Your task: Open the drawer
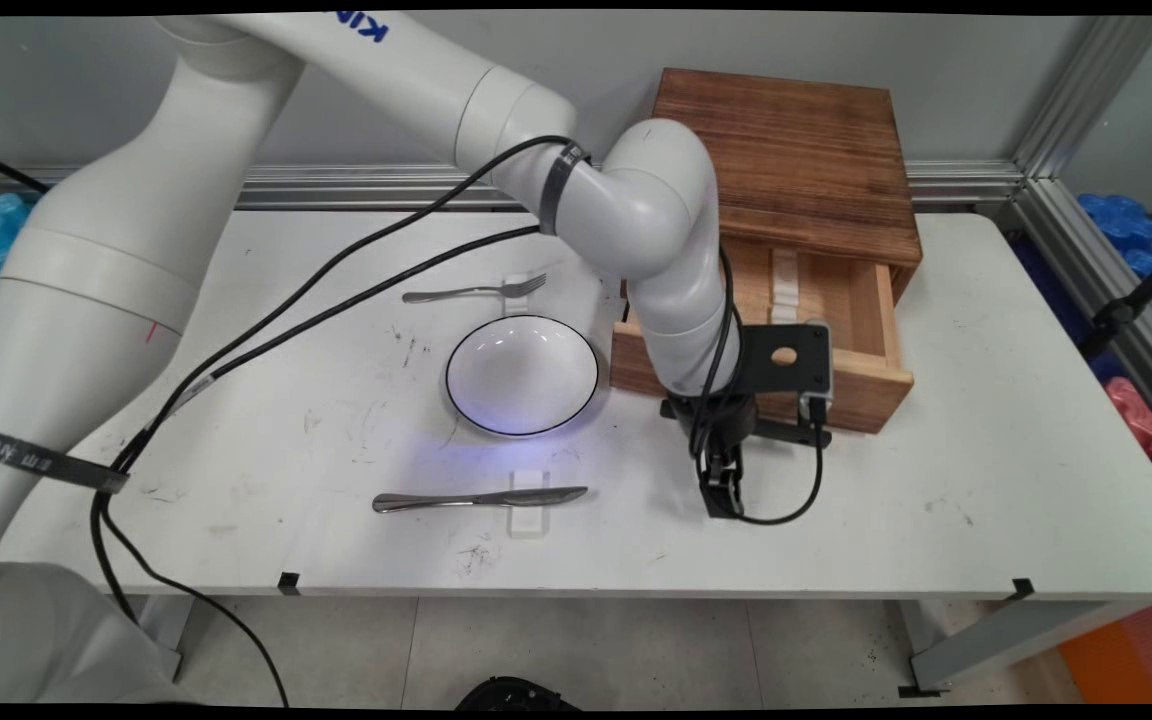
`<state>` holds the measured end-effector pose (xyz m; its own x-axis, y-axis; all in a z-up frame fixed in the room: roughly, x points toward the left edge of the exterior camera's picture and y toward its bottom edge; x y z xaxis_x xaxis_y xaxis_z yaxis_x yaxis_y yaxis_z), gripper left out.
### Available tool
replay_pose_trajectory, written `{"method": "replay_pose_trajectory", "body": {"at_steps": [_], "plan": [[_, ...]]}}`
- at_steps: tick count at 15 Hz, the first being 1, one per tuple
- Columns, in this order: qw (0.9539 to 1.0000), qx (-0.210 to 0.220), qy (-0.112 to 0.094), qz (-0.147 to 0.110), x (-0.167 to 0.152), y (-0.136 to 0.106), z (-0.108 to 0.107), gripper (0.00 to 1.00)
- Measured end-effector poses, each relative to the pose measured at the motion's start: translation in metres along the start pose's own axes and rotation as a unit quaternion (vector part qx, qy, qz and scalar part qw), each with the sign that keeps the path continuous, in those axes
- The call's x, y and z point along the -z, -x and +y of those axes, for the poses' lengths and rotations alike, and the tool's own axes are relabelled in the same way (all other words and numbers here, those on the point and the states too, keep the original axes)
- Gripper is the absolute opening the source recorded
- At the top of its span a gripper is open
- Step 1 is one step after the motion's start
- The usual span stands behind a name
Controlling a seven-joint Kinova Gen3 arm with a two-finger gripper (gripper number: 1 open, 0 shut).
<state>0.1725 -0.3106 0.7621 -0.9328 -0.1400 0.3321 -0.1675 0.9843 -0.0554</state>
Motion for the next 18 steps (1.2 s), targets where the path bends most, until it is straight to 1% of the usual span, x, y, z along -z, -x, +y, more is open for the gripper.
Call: {"method": "replay_pose_trajectory", "body": {"at_steps": [4, 9, 18], "plan": [[0.9999, -0.004, 0.011, 0.002, 0.004, -0.002, 0.017, 1.0], [0.9998, -0.01, 0.018, 0.003, 0.01, -0.002, 0.031, 1.0], [0.9995, -0.022, 0.02, 0.007, 0.022, -0.003, 0.047, 1.0]]}}
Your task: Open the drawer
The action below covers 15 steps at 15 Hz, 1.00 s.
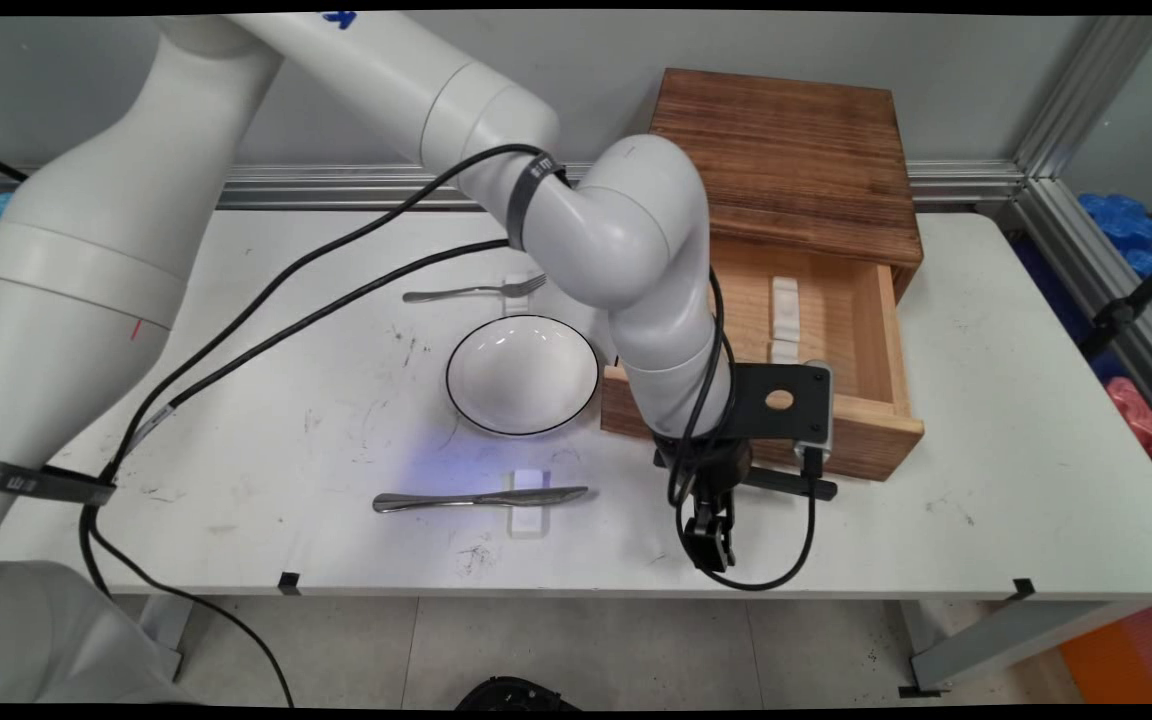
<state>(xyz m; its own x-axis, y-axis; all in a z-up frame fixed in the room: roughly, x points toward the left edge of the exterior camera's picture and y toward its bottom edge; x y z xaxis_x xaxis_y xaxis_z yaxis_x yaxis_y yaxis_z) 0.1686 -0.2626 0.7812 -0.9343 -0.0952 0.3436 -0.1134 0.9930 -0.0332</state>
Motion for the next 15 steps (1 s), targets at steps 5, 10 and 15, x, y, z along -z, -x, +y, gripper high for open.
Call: {"method": "replay_pose_trajectory", "body": {"at_steps": [5, 10, 15], "plan": [[1.0, 0.004, 0.007, -0.002, -0.002, 0.0, 0.012, 1.0], [0.9998, 0.008, 0.016, -0.001, -0.004, -0.002, 0.029, 1.0], [0.9996, 0.009, 0.028, 0.001, -0.003, -0.005, 0.052, 1.0]]}}
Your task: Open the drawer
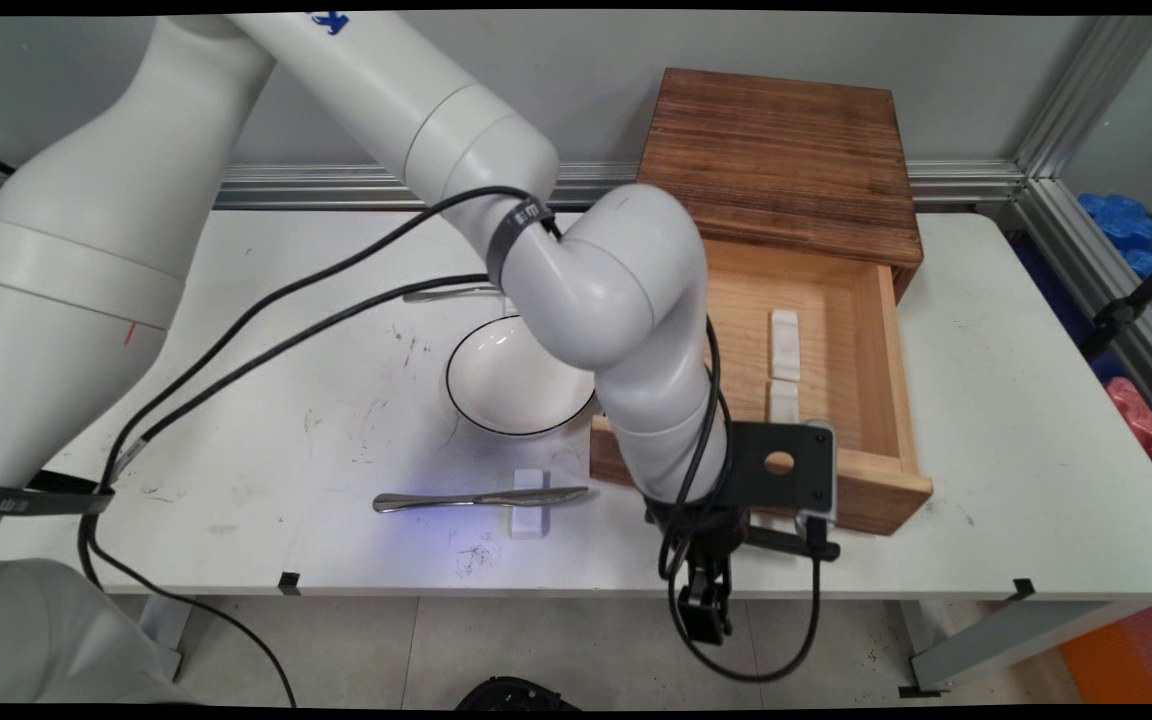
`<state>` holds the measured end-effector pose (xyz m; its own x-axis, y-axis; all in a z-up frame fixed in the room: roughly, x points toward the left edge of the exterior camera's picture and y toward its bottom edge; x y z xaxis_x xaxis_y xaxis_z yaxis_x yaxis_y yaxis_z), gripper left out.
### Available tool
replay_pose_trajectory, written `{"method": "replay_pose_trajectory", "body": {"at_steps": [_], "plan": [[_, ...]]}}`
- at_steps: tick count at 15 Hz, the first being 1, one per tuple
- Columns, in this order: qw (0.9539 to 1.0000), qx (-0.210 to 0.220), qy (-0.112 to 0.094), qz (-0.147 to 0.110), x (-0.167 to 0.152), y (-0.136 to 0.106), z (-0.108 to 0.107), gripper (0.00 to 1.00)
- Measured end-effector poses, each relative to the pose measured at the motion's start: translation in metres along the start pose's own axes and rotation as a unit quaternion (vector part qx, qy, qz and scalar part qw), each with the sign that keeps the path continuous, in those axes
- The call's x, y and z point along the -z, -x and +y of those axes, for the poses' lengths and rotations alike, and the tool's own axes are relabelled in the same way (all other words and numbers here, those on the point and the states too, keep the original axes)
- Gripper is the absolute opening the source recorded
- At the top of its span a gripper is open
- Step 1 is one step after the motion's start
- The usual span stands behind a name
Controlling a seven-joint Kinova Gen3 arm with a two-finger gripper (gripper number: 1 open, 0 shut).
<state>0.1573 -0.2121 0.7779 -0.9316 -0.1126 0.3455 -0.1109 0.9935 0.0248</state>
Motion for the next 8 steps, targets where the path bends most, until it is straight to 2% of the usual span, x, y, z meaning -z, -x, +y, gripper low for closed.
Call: {"method": "replay_pose_trajectory", "body": {"at_steps": [8], "plan": [[0.9999, -0.007, 0.009, 0.003, 0.001, -0.002, 0.028, 1.0]]}}
